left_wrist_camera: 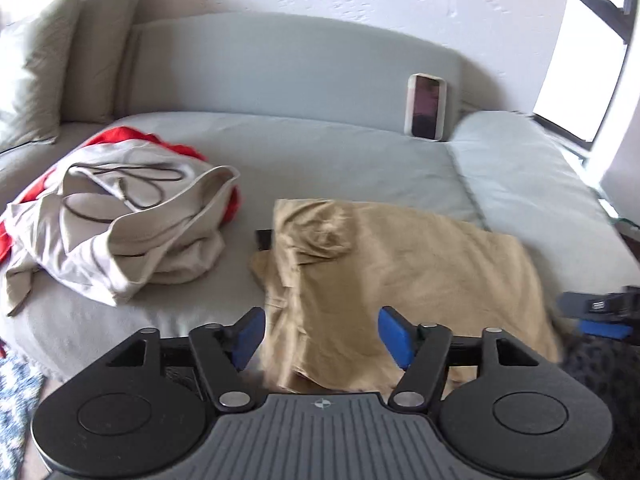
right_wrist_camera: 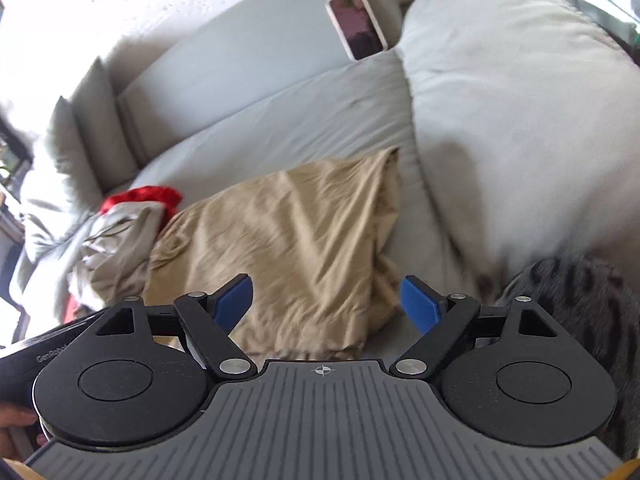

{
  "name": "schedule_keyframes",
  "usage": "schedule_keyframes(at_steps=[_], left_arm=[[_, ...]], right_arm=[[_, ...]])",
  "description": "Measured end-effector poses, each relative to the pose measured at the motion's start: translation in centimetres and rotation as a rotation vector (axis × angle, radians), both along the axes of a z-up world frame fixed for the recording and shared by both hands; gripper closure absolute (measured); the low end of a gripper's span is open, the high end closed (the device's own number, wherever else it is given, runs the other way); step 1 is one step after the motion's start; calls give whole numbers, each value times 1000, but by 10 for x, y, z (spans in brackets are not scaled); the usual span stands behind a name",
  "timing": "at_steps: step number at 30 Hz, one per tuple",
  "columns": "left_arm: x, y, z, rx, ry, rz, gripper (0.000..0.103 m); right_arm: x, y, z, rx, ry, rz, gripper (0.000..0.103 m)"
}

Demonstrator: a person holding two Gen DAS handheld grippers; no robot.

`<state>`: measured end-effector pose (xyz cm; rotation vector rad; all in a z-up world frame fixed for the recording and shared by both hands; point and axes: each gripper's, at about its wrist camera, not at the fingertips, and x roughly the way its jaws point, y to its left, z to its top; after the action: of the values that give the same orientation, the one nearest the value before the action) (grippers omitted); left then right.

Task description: Fold clothes

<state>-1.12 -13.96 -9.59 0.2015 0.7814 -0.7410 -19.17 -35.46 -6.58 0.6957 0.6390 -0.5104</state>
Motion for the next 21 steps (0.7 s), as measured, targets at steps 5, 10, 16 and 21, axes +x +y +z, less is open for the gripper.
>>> schedule_keyframes(at_steps=[5,10,16,21], left_arm=[[18,-17,-18,63,36,12,27],[37,-25,-37,72,138,1,34],[40,-28,-51,95,171,-32,41],[32,-30,-51,121,145,-50,52]], right_arm=[[9,-18,-7,-41,44,-28,17],[21,-33,-28,6,70,-41,17],[38,-45,-55,112,74,-25,17],[51,-18,-58,-79,166,69,41]])
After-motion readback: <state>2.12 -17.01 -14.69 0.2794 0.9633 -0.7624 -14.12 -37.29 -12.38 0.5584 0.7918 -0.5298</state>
